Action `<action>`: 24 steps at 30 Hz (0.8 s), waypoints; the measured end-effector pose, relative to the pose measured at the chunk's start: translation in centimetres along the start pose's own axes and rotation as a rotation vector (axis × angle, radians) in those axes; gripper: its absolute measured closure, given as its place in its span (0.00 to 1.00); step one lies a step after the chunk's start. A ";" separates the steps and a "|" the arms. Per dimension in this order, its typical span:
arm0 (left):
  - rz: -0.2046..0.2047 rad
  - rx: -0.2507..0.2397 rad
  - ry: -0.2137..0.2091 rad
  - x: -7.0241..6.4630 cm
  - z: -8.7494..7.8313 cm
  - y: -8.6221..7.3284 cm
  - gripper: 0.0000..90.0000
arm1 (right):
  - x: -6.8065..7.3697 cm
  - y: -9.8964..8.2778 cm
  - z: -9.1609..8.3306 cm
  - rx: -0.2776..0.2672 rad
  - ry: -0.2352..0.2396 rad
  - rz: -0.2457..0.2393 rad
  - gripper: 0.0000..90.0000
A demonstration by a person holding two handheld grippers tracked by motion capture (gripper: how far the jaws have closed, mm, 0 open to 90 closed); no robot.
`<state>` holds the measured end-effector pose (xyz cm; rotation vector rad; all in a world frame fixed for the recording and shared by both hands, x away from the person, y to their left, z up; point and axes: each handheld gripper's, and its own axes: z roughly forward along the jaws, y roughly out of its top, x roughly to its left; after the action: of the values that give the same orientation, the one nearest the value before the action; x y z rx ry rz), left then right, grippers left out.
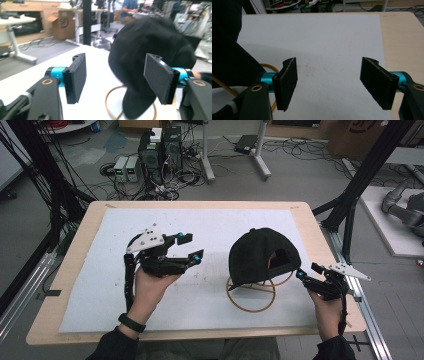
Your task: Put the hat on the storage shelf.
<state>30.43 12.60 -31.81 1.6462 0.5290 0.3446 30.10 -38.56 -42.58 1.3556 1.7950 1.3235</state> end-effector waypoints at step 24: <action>0.031 0.110 0.145 5.1 -7.6 -8.7 0.25 | -0.2 -0.2 0.3 0.017 -0.005 0.005 0.32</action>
<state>29.62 22.50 -39.69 1.7452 0.6413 0.4676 30.35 -38.59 -42.92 1.3726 1.8047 1.3085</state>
